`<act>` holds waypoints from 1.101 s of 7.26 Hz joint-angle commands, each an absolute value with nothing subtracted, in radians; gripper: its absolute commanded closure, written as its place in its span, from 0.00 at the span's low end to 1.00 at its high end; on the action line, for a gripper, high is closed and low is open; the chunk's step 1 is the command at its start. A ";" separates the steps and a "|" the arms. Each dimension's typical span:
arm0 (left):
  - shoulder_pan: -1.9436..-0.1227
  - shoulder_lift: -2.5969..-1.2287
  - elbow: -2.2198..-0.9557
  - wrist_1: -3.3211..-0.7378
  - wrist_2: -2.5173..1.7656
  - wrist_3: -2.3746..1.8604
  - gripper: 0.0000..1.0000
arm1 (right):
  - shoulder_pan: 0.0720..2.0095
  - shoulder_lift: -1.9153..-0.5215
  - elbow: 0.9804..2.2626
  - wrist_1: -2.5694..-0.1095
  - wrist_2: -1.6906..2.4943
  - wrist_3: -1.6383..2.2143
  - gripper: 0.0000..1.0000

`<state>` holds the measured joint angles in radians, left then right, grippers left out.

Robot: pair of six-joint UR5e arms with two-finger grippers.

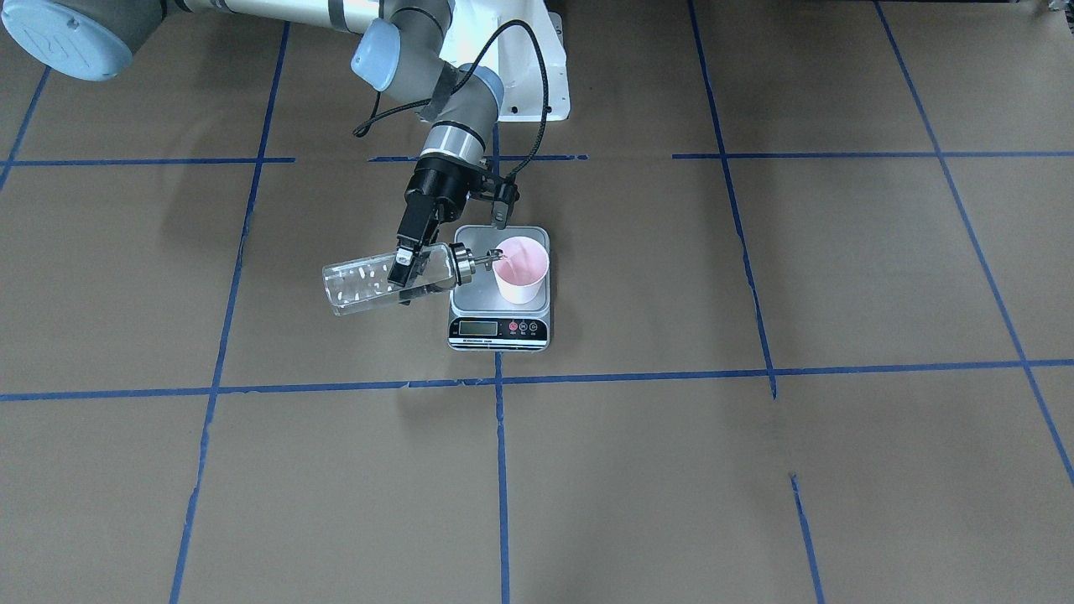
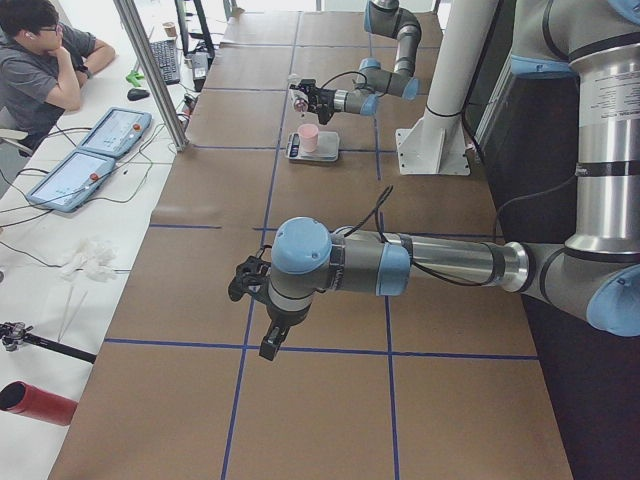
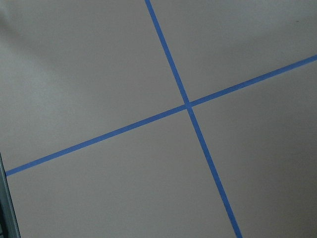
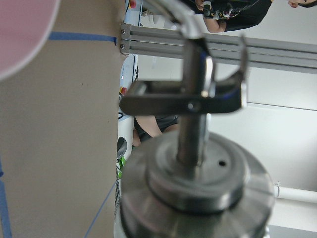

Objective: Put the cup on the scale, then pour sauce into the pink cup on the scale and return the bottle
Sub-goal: 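Tilt the bottle spout down into the pink cup with the right gripper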

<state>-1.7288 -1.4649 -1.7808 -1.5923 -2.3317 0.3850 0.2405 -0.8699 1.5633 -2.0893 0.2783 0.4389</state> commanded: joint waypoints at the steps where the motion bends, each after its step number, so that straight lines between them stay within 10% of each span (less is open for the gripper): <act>1: -1.729 -1.465 -1.782 -1.591 -2.332 0.385 0.00 | 0.239 -0.867 1.565 -2.088 0.268 0.425 1.00; 8: -1.729 -1.465 -1.782 -1.589 -2.332 0.385 0.00 | 0.235 -0.879 1.565 -2.088 0.242 0.425 1.00</act>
